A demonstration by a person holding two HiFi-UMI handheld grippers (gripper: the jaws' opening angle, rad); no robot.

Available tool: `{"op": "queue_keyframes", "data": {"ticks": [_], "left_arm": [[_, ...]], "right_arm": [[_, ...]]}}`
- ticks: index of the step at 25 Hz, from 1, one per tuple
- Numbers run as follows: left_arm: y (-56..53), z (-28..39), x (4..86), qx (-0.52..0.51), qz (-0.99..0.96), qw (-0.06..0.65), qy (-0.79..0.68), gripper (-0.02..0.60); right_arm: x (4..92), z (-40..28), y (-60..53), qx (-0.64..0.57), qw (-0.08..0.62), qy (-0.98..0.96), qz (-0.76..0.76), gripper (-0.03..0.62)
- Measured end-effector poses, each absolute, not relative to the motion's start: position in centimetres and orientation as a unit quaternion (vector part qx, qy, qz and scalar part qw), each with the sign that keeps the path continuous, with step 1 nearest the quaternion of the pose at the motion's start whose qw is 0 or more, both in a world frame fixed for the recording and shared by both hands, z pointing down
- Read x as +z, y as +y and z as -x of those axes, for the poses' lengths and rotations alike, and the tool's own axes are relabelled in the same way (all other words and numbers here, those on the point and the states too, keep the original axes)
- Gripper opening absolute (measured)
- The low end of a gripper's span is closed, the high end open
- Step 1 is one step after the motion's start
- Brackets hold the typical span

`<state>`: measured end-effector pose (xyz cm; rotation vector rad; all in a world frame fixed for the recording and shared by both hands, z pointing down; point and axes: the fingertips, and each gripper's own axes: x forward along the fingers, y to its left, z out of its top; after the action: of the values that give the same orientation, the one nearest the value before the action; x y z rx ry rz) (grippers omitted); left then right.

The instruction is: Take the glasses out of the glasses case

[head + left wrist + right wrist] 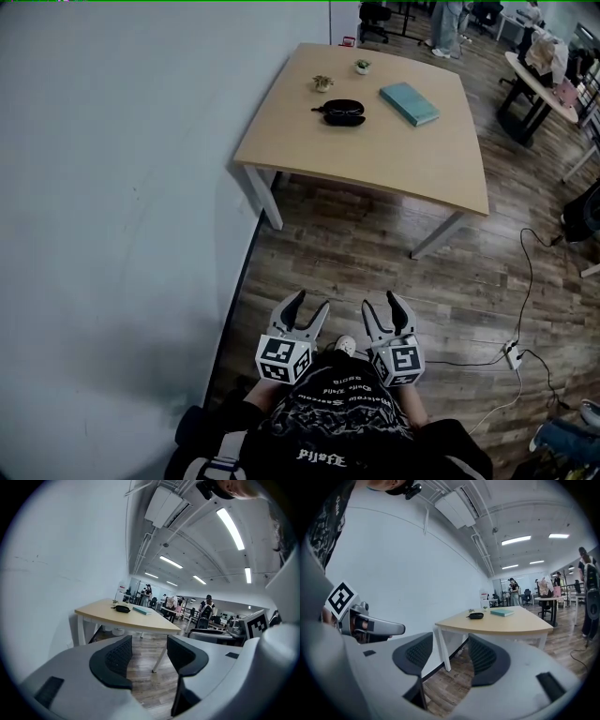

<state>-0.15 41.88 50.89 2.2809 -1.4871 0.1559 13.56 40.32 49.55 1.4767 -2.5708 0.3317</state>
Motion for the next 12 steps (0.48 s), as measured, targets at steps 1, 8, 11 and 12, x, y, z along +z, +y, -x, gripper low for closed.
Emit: {"op": "queue_keyframes", "data": {"ticks": [1,8,11,12], "left_arm": [[41.8,0.0,50.9,0.057,-0.817,0.207,-0.535,0.238],[41.2,-1.6,51.4,0.059,-0.81,0.212,-0.543,0.238],[40.4,-2.4,51.3,0.057,-0.807,0.214,-0.547,0.25],[40.2,-2.8,51.4,0.056,-0.806,0.216,-0.548,0.25]], "right_arm": [[49.6,-13.7,40.2,0.112,0.08,-0.86,-0.492,0.249],[50.3,-15.1,40.1,0.116,0.081,-0.864,-0.483,0.249],[50.4,-15.9,39.6,0.116,0.08,-0.867,-0.479,0.249],[50.5,-16.1,39.5,0.117,0.08,-0.868,-0.475,0.249]]}}
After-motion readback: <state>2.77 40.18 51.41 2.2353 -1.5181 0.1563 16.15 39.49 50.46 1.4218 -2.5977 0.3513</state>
